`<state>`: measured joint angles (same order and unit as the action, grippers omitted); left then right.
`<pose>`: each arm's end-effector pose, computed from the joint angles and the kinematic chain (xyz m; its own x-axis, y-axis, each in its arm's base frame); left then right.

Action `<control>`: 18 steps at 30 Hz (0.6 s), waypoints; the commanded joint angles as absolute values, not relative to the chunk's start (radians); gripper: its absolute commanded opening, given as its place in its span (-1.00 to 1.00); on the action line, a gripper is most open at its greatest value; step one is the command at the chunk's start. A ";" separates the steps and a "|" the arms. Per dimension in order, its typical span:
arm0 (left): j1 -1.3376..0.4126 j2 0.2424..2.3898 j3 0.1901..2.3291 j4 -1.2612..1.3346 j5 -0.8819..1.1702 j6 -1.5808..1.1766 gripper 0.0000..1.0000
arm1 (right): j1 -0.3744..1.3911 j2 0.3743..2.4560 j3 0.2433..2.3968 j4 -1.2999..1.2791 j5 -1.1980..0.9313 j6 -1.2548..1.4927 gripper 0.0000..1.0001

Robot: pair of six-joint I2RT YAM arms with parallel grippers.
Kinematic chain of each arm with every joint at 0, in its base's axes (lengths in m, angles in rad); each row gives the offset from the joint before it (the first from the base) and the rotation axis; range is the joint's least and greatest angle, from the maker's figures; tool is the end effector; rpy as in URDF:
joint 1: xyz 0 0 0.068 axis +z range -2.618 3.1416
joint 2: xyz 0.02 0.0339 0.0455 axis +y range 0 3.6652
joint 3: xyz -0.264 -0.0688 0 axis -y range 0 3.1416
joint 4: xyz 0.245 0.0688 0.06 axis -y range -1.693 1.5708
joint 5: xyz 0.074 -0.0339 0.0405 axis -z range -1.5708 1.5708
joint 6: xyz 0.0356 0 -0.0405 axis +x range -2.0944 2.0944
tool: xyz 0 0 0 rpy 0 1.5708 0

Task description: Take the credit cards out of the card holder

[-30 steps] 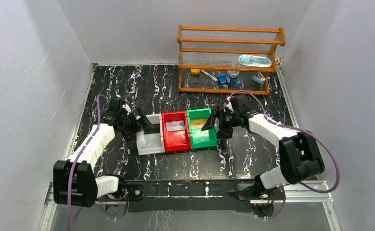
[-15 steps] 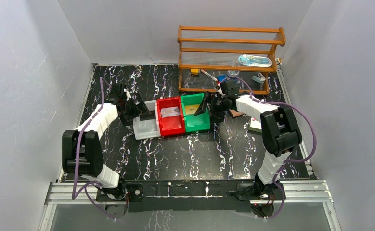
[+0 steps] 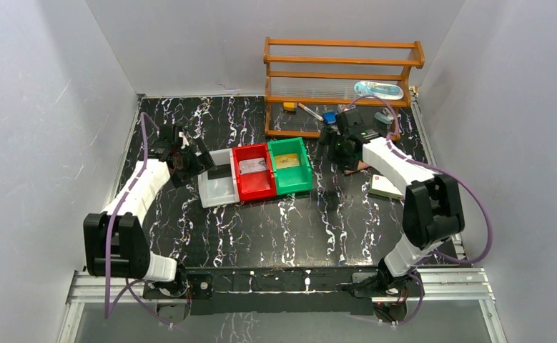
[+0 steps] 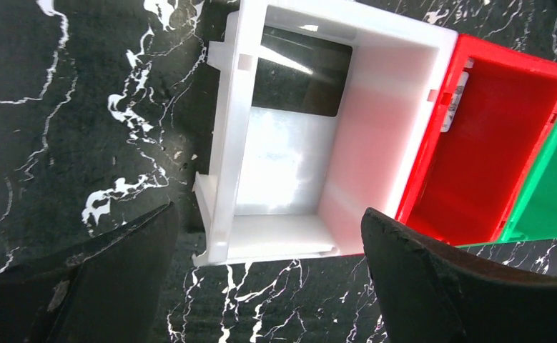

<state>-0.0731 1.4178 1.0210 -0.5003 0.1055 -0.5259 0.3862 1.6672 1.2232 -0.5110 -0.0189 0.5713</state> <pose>0.2961 -0.0254 0.2496 -0.7435 -0.4461 -0.4983 -0.2718 0.8823 -0.3844 0.3293 0.1346 0.2358 -0.8452 0.2399 -0.4775 0.0836 0.9419 0.3253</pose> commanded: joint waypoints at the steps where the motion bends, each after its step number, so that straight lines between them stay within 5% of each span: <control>1: -0.066 1.307 1.016 -0.551 0.039 -0.505 0.97 | 0.316 1.595 1.251 -0.549 0.230 0.520 0.97; 18: -0.067 1.087 0.962 -0.526 0.194 -0.492 0.97 | 0.169 1.944 1.451 -0.573 0.242 0.517 0.94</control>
